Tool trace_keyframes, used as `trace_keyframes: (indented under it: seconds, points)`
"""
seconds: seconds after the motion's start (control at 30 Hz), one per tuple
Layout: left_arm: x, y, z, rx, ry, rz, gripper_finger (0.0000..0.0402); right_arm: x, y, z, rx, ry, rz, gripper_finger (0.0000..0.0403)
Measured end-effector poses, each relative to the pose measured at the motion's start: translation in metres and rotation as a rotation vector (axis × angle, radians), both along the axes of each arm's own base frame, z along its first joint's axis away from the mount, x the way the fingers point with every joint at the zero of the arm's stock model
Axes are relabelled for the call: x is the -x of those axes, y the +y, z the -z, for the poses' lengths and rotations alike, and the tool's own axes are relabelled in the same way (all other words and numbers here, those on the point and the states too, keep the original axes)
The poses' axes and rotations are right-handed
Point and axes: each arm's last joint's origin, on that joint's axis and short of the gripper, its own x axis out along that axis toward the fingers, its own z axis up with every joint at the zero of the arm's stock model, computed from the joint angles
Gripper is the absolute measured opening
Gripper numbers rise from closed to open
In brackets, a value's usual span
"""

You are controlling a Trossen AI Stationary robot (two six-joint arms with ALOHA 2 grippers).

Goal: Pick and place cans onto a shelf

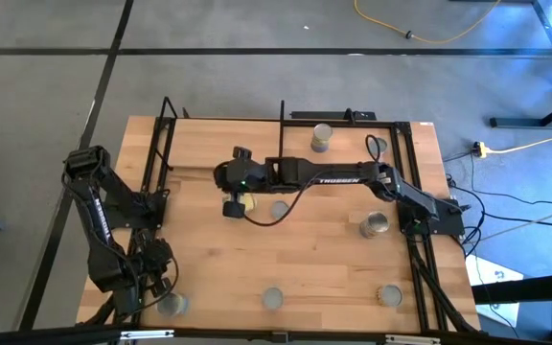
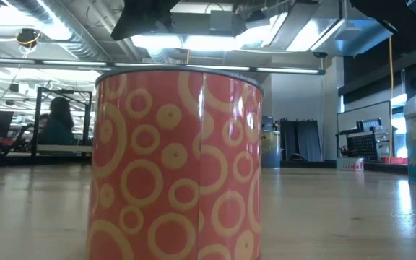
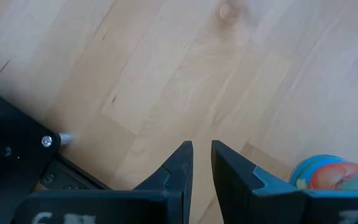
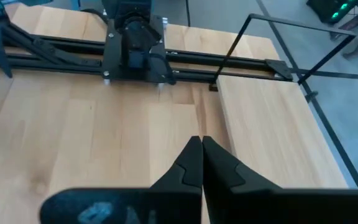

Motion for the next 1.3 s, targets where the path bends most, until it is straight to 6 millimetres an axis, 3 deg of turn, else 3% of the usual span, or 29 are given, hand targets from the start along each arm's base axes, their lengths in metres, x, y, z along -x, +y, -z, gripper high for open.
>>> trace_keyframes:
  seconds: [0.57,0.73,0.9,1.1,1.3]
  points:
    - [-0.002,0.000,0.000,0.011,-0.009,-0.011,0.0051,0.002,0.002,0.003,-0.019,0.043,-0.053,0.0018]
    - [-0.010,0.001,-0.001,0.015,-0.112,-0.077,0.0051,0.009,0.002,0.012,-0.017,0.154,-0.051,0.0023]
    - [-0.021,0.004,-0.003,0.005,-0.241,-0.126,0.0051,0.020,0.002,0.022,-0.006,0.313,-0.056,0.0024]
    - [-0.044,0.011,-0.003,0.048,-0.272,-0.238,0.0051,0.035,-0.006,0.032,-0.030,0.500,-0.030,0.0025]
    - [-0.076,0.029,-0.003,0.109,-0.374,-0.495,0.0051,0.044,-0.025,0.041,-0.110,0.621,-0.061,0.0011]
